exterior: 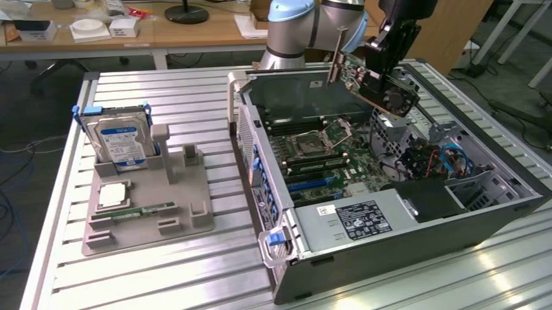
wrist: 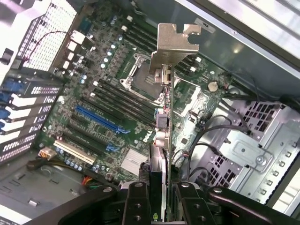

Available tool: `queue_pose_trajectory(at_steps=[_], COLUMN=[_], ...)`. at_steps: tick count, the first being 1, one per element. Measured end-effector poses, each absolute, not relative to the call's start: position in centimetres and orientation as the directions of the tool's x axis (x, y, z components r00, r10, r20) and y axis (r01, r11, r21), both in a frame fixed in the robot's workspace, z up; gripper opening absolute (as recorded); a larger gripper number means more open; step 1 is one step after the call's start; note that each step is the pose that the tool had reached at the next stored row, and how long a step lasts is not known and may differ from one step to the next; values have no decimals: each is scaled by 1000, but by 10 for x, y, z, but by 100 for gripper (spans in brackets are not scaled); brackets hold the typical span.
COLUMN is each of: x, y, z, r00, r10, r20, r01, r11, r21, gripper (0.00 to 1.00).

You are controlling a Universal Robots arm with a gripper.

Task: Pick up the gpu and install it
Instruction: 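Insert the gpu into the slot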

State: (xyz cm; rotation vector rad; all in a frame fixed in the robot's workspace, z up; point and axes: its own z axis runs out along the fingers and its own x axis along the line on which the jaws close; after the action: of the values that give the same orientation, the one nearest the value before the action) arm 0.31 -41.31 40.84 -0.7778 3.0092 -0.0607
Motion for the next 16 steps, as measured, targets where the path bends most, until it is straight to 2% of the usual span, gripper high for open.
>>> queue_pose_trajectory(at_steps=[16], x=[3], y=[-414], z=[408], r00=[-773], r10=[-633], r20=[-22], r01=[-632], r11=[774], r21=[-46], gripper=[26])
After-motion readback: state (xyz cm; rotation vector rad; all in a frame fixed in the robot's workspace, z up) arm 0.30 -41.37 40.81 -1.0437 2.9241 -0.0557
